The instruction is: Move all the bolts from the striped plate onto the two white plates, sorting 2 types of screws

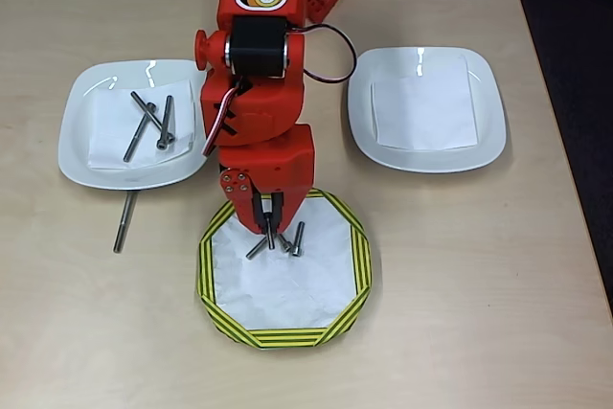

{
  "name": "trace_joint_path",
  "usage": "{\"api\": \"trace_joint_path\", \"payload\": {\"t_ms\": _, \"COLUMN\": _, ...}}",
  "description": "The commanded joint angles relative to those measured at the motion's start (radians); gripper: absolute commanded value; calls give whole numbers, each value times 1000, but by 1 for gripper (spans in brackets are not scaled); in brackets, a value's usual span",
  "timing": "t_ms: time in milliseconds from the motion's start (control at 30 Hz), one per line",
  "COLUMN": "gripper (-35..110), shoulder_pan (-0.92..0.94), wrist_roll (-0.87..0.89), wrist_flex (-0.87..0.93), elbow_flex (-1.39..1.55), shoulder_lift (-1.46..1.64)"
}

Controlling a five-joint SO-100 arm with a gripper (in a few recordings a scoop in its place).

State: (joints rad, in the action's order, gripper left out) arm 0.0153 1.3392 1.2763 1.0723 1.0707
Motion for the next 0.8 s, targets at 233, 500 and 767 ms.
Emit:
{"api": "trace_joint_path", "payload": {"t_ms": 233, "gripper": 0, "shoulder_pan": -167, "wrist_roll": 238, "wrist_flex": 78, "elbow_flex": 64, "shoulder_lift": 152}}
{"api": "trace_joint_path", "payload": {"t_ms": 500, "gripper": 0, "shoulder_pan": -430, "wrist_roll": 569, "wrist_flex": 31, "elbow_flex": 520, "shoulder_lift": 568}}
{"api": "trace_joint_path", "payload": {"t_ms": 767, "gripper": 4, "shoulder_pan": -653, "wrist_roll": 900, "wrist_flex": -63, "elbow_flex": 965, "shoulder_lift": 953}}
